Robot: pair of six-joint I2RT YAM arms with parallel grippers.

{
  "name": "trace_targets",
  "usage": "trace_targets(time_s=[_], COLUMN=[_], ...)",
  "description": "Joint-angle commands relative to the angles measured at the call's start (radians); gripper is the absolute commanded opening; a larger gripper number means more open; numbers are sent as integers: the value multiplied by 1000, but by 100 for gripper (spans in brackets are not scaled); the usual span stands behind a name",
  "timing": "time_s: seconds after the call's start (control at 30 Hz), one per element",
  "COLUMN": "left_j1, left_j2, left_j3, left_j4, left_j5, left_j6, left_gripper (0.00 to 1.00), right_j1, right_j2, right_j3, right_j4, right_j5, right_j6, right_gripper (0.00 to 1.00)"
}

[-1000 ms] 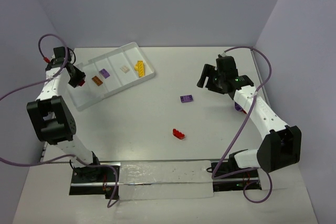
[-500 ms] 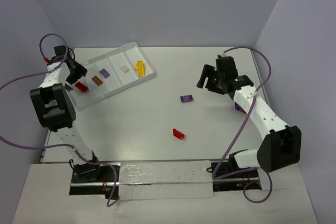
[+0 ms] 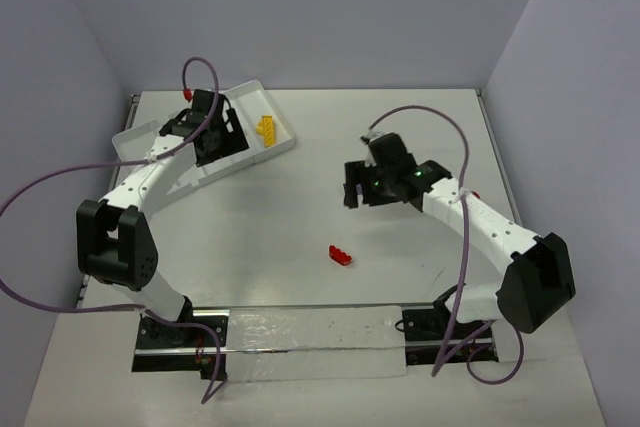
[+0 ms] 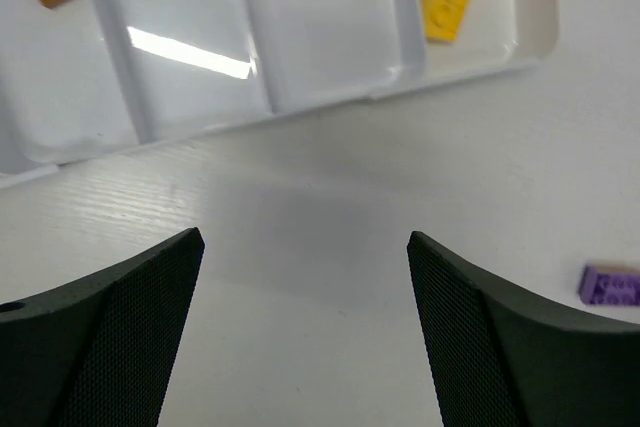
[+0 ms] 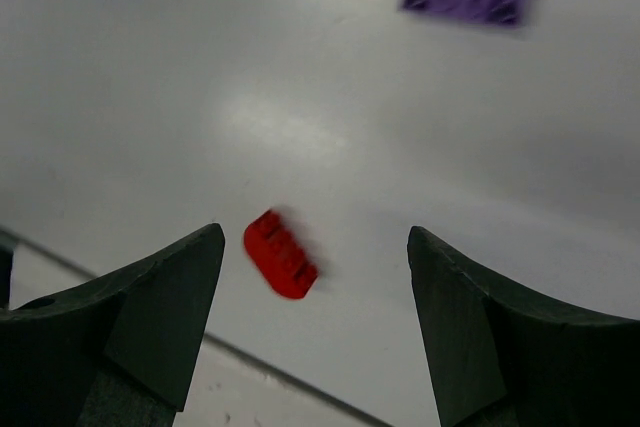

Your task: Sort the legos into containers by color

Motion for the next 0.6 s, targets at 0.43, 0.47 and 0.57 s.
trace_targets(time_s=[0.43,0.47,0.57], left_j1=[-56,-56,-56], left_j2=[-59,-60,-70], left_j3=[52,51,37], left_j4=[-34,-32,-29], left_j5=[29,29,27], left_j6=[13,15,17], left_gripper=[91,91,91], right_j1=[378,381,383], right_j2=[175,183,224], right_j3=[-130,-131,-117], right_j4=[30,34,59], right_j5=[52,54,90], right_j6=[-16,-15,2], right_gripper=[74,73,66])
